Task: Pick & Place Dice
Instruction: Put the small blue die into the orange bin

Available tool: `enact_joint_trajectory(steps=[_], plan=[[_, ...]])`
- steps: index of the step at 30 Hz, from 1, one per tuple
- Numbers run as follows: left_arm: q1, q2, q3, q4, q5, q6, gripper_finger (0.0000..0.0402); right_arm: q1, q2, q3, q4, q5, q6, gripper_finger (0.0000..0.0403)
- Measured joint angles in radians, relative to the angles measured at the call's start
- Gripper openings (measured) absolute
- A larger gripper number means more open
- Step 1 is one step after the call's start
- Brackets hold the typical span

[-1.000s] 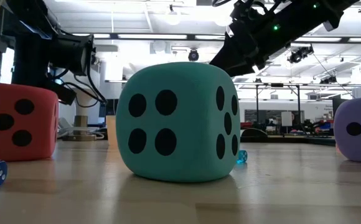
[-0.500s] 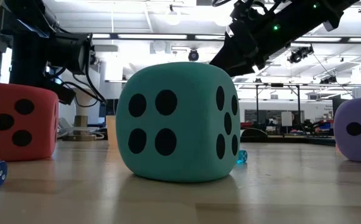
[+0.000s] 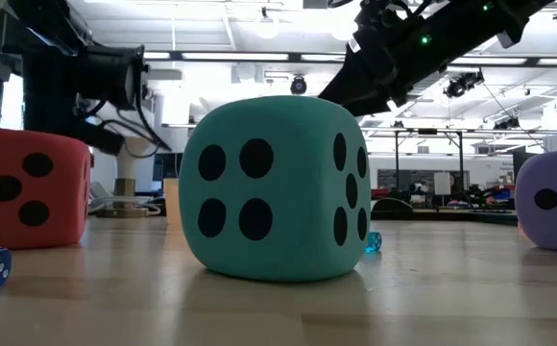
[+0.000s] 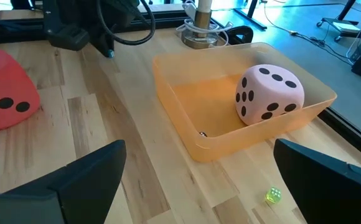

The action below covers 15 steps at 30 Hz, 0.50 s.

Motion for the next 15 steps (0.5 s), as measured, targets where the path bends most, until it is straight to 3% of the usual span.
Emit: enact_joint_trajectory(steps=[5, 10, 15], plan=[[-0.046, 0.000, 0.079, 0.032, -0.122, 0.055, 0.0044, 0.000, 0.000, 0.000, 0.006, -0.002, 0.000, 0.0400], [-0.106, -0.008, 0.185, 0.176, -0.271, 0.253, 0.0044, 0.000, 0.000, 0.000, 0.007, -0.004, 0.000, 0.0400], [-0.094, -0.019, 0.199, 0.509, -0.239, 0.442, 0.0043, 0.000, 0.000, 0.000, 0.018, -0.005, 0.000, 0.0400]])
